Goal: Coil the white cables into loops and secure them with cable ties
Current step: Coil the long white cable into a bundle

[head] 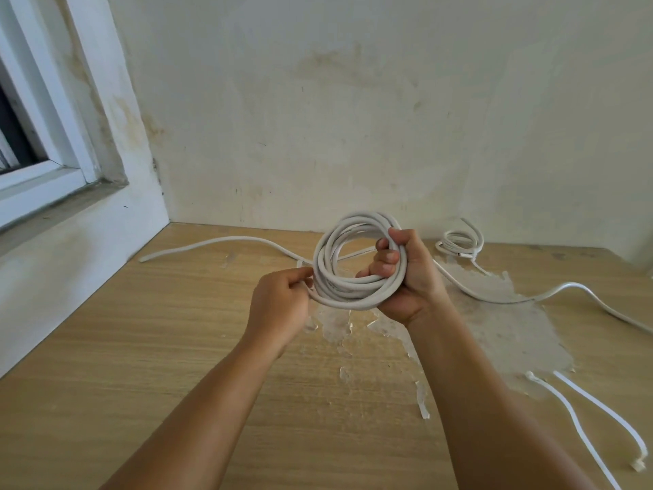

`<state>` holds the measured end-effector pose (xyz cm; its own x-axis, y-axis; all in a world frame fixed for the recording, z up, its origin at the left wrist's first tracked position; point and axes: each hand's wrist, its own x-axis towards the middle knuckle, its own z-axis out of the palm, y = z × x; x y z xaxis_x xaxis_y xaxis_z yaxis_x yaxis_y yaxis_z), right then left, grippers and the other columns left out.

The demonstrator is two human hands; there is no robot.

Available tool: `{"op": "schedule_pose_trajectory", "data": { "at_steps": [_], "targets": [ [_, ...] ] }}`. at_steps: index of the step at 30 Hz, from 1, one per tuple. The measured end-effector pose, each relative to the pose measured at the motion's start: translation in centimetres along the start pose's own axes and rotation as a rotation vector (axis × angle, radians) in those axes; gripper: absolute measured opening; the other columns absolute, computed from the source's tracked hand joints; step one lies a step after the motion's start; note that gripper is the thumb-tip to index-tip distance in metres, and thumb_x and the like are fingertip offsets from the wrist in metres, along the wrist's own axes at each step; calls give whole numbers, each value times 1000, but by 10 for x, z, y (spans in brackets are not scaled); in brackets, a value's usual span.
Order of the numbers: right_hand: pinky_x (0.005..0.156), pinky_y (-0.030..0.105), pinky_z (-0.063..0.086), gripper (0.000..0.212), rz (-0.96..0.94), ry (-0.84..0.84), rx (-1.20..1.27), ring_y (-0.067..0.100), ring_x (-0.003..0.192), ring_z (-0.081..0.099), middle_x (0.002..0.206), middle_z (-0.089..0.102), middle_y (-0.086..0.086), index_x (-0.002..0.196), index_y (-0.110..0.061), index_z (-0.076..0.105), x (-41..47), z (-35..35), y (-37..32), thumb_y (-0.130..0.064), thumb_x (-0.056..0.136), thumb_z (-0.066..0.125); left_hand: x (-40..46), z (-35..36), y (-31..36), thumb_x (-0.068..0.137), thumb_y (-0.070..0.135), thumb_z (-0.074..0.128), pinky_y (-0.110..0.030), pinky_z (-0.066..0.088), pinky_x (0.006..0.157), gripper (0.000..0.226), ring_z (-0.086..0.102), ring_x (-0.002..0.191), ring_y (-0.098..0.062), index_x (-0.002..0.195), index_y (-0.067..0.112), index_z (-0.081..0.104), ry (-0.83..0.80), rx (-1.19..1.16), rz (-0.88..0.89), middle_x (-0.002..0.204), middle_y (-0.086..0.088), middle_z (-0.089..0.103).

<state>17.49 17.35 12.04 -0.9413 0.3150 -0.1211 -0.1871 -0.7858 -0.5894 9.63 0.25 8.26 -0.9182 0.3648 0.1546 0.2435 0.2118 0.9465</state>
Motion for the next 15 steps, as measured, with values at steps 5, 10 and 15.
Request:
{"op": "schedule_pose_trajectory", "data": {
  "at_steps": [5,10,15],
  "targets": [
    [61,27,40,21,-15,-25,53,8,36,41,46,44,-8,68,-14,57,0,-2,20,-24,86,60,-2,8,13,87,46,58,-43,54,79,48,63,85,-21,108,4,67,-22,-361,-177,88,-3,66],
    [59,23,37,22,-22,-70,98,6,37,42,45,46,-9,69,-16,57,-3,-6,41,-31,84,64,-9,23,16,90,43,65,-28,50,74,51,67,94,-10,133,19,51,42,-105,-34,107,3,67],
    [63,28,47,20,-81,-96,148,6,36,43,43,46,-8,71,-15,58,-6,-5,52,-30,82,67,-13,30,19,82,10,73,-31,55,86,87,66,96,-10,155,24,29,225,-479,-290,123,6,62]
  ]
}}
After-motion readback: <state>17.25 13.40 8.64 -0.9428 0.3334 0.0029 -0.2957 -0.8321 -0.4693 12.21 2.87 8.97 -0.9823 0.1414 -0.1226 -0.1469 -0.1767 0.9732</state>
